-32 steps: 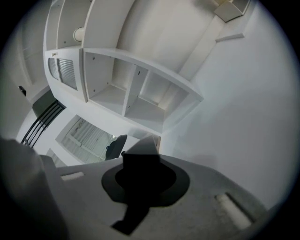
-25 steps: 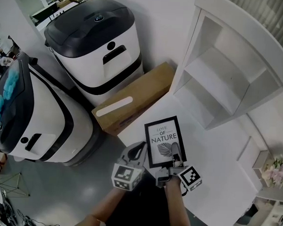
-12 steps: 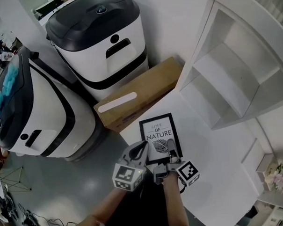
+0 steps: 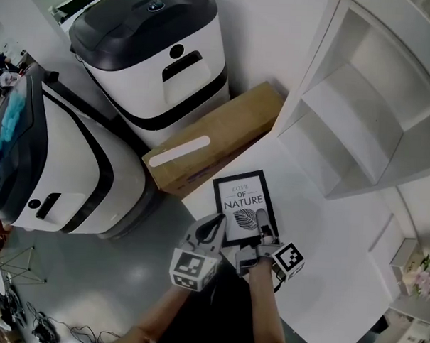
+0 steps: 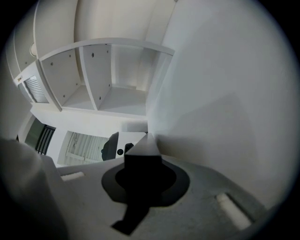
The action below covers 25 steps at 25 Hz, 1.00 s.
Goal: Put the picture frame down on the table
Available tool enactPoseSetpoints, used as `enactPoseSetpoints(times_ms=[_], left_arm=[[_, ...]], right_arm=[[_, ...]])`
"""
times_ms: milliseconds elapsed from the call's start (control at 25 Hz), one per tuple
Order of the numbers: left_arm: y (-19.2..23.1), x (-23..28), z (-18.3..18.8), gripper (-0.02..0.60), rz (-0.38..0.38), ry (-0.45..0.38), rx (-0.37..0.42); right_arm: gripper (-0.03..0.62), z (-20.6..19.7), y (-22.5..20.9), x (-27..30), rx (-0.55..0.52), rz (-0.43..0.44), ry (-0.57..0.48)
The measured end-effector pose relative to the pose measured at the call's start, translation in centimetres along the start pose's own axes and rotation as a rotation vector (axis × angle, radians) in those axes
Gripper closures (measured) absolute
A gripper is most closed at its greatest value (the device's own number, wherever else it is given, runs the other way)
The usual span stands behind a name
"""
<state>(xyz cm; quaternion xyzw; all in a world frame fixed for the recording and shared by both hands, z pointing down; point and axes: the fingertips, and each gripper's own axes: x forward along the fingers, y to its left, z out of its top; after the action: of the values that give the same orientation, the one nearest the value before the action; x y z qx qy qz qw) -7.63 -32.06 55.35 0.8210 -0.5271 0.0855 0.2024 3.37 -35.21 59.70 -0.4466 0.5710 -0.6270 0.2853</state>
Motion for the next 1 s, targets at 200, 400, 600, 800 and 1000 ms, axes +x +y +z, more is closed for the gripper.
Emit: enactPoseSetpoints(times_ms=[200,400,600,800,1000], left_arm=[[-0.2,0.2,-0.4,0.569,-0.002,0.006,-0.003],[-0.3,0.3,-0.5,0.569,0.002,0.006,-0.01],[-0.3,0.3,-0.5,0.569,0.004,0.004,-0.019],[-0.4,0.4,-0.5,0.569,0.007,0.001,-0.025],[-0.7,0.2,-0.6,0.569,0.006,0.003,-0.025]], right_arm=[[0.58,0.2,-0.6,0.4,0.026,-0.006,0.002],[0.58,0.2,-0.7,0.6,0.047,0.001,0.0],[0.579,0.4,-1.3,0.4,0.083,-0.019,-0.016],[0.571,0.6,-1.9,0.3,0.122,-0.029,-0.028],[0.569,0.8,-1.8,0.0,0.099,-0.053,-0.049]])
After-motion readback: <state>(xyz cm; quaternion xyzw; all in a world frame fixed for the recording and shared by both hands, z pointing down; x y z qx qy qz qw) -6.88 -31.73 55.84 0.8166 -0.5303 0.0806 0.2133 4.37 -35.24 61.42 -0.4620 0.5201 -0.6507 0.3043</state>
